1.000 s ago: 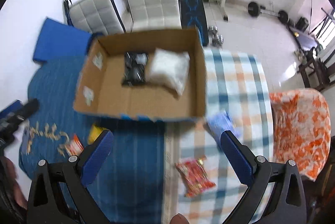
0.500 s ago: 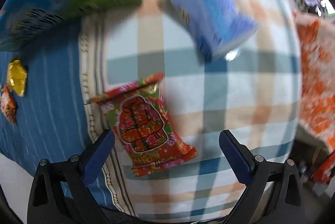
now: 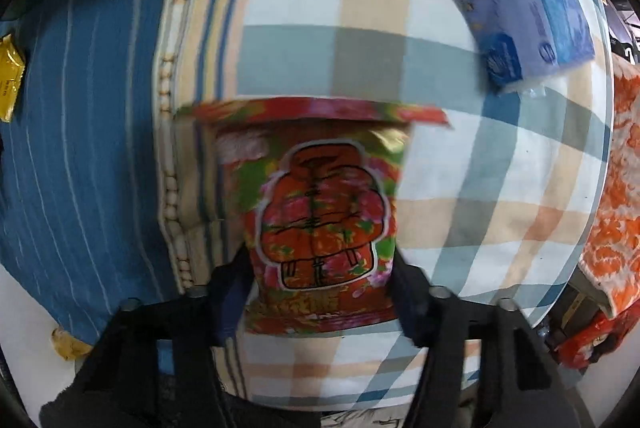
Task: Organize soft objects
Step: 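Grasp the orange CUICUIJIAO bag with the left tool while the right grasps the red-green bag, then carry the orange bag and red-green bag over the box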
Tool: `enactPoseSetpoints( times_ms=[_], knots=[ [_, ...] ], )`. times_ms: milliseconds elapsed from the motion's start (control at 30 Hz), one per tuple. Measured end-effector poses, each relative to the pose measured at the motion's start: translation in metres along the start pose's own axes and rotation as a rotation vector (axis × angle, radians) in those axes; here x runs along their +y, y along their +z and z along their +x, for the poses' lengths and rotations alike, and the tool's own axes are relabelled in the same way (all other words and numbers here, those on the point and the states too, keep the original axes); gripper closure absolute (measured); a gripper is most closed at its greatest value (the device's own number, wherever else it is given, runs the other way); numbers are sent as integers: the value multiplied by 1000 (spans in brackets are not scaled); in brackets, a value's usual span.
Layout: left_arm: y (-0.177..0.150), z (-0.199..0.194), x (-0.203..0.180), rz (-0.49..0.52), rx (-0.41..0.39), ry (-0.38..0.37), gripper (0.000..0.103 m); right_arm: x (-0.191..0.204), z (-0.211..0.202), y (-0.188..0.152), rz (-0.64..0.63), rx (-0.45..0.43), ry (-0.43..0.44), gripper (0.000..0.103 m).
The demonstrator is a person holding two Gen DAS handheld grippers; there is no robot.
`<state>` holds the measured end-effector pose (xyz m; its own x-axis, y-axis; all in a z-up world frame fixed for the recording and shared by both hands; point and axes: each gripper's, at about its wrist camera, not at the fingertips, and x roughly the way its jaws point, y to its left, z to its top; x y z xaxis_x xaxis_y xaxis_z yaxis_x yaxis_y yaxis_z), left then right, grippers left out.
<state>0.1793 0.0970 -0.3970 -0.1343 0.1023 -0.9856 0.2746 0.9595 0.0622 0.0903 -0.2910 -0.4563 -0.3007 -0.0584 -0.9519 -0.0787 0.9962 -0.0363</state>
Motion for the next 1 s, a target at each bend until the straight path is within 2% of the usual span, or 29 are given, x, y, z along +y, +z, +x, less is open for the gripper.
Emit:
enactPoseSetpoints(
  times_ms=[100,133,233,367,467,667,700,767,1000],
  knots=[
    [5,11,-5,9,23,-28,28,5,-6,1,15,4,17,48],
    [6,16,-6,-9,46,-36,29,5,-8,1,25,4,32,49],
    [7,17,-1,-115,47,-73,31,0,-12,2,66,2,85,49],
    [-6,19,3,-310,79,-211,29,-10,-13,1,119,1,165,47],
    [-11,27,-4,-338,71,-216,29,-28,-11,3,146,11,226,39],
    [-18,37,-14,-368,37,-207,33,-40,-19,0,196,-7,241,38],
    [-21,38,-13,-370,30,-204,34,-37,-24,6,208,-12,237,39],
    [-23,33,-17,-377,10,-200,37,-35,-26,7,242,-27,220,49],
    [-47,4,-24,-428,-52,-201,42,-25,-40,0,218,-79,184,55]
  ],
)
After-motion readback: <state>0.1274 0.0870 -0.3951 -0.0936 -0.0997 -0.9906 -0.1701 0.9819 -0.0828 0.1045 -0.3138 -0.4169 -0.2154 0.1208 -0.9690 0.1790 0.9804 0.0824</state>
